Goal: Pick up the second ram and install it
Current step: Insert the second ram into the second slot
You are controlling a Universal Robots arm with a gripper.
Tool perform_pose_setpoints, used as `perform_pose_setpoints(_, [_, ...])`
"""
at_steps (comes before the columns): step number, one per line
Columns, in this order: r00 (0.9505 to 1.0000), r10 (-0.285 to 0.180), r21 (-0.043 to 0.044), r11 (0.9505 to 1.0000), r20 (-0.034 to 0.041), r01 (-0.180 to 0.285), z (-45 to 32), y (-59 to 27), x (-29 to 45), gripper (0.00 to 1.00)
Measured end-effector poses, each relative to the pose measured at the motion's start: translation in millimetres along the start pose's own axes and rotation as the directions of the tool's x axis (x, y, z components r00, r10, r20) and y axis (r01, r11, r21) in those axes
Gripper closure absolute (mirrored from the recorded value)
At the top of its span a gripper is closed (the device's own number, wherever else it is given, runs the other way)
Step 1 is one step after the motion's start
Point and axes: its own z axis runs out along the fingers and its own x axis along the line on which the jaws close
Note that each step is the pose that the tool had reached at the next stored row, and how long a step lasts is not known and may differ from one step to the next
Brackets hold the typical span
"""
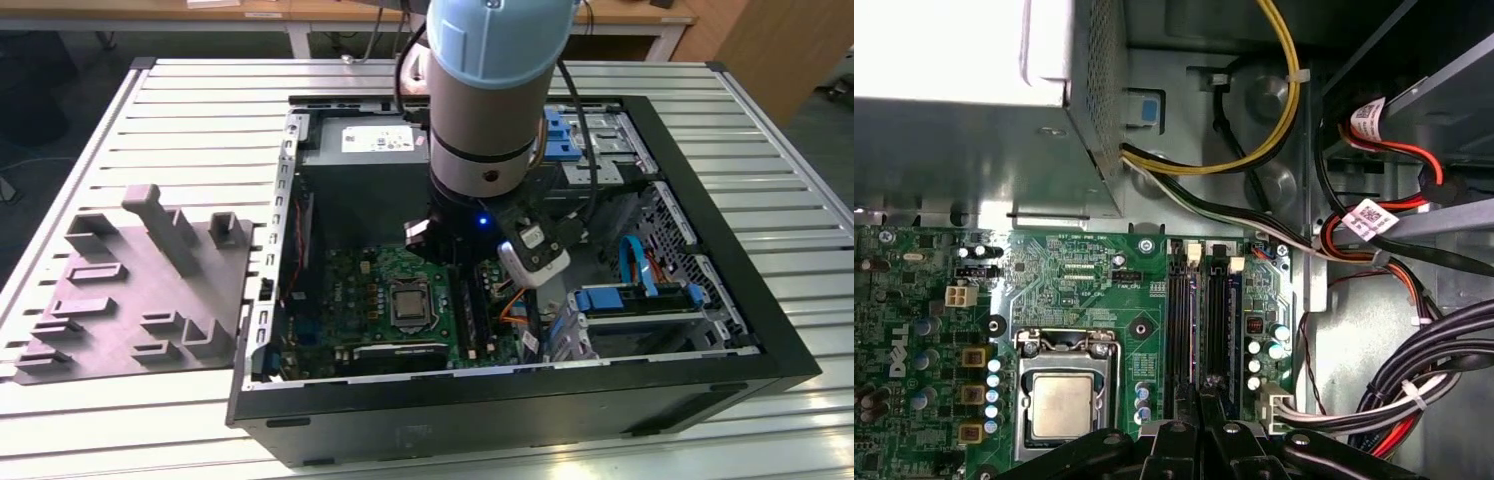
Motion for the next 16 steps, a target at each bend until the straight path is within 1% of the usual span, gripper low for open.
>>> perform_pose_setpoints(7, [1.0, 0.0, -0.0004, 1.0, 0.0001, 0.0, 3.4, -0.3, 1.0, 0.87])
perform_pose_setpoints(11, [1.0, 0.0, 0.0, 1.0, -0.0001, 0.0, 3.6, -0.3, 1.0, 0.87])
perform_pose_setpoints(16, [1.0, 0.0, -0.0022, 1.0, 0.0, 0.0, 4.5, -0.3, 1.1, 0.87])
